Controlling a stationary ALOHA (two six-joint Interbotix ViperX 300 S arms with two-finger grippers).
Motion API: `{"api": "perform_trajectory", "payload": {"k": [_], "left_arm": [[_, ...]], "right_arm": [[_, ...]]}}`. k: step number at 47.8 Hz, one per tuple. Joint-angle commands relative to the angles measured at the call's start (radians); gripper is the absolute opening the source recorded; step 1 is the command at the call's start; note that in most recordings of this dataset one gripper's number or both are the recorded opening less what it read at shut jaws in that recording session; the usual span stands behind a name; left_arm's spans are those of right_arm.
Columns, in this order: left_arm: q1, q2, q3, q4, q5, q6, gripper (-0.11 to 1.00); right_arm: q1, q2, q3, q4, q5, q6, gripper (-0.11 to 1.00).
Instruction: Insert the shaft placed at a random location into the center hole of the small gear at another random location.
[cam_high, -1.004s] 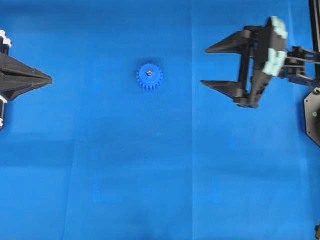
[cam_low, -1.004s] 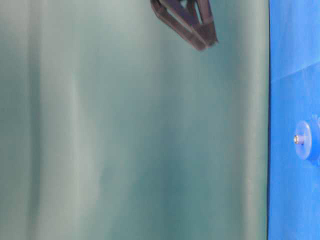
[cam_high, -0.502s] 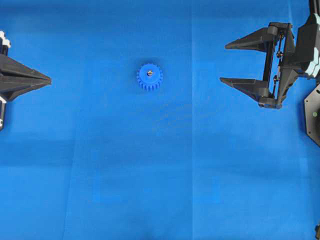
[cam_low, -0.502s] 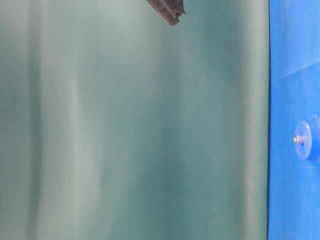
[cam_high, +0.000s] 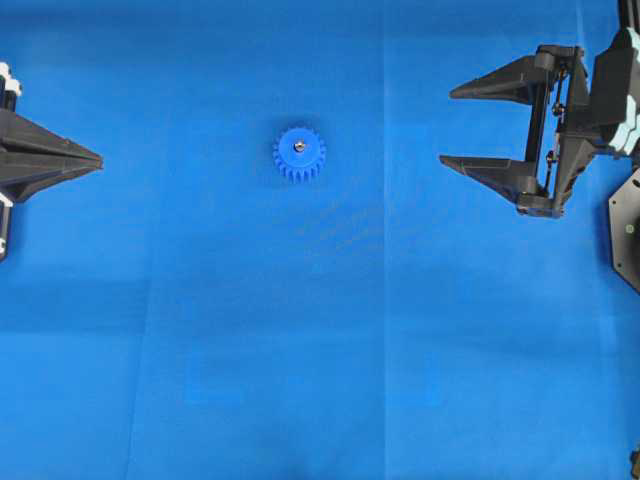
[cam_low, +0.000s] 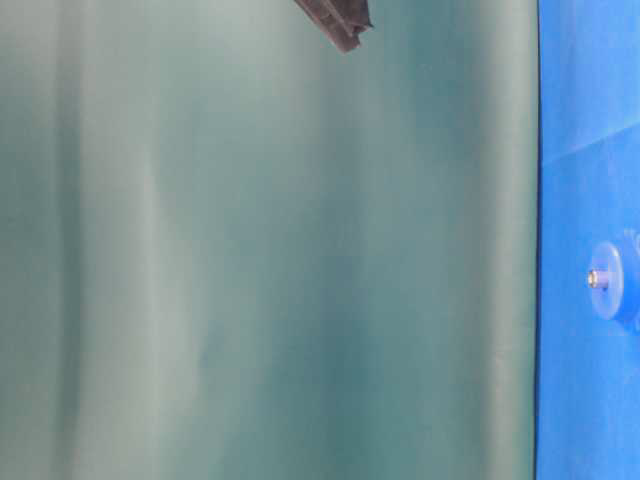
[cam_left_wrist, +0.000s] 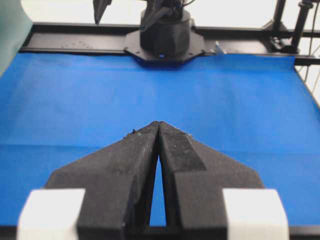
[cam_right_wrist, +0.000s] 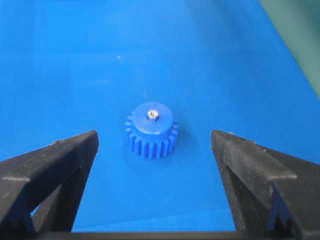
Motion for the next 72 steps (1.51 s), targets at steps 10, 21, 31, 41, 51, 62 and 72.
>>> {"api": "perform_trajectory", "payload": {"k": [10,21,31,41,51,62,72], "left_arm": [[0.002,0.005,-0.012,0.0,-0.006,0.0,0.0],[0.002,0.005,-0.012,0.0,-0.005,0.0,0.0],[0.002,0.005,-0.012,0.0,-0.006,0.0,0.0],[0.002,0.005,-0.011,0.0,-0.006,-0.002,0.0],[0.002,0.005,-0.011,0.0,-0.006,-0.002,0.0],[0.002,0.005,-0.012,0.0,-0.006,-0.002,0.0],[0.002,0.005,-0.012,0.0,-0.006,-0.002,0.0]], "right_arm": [[0.002,0.002,-0.009,0.002,-0.003,0.002,0.85],[0.002,0.002,-0.009,0.0,-0.003,0.002,0.85],[0.0,0.003,-0.008,0.002,0.005,0.002,0.85],[0.0,0.015,-0.009,0.002,0.005,0.002,0.85],[0.0,0.025,-0.012,0.0,0.011,0.002,0.85],[0.0,0.026,-0.012,0.0,0.017,0.002,0.85],[0.002,0.026,-0.012,0.0,0.017,0.002,0.85]]}}
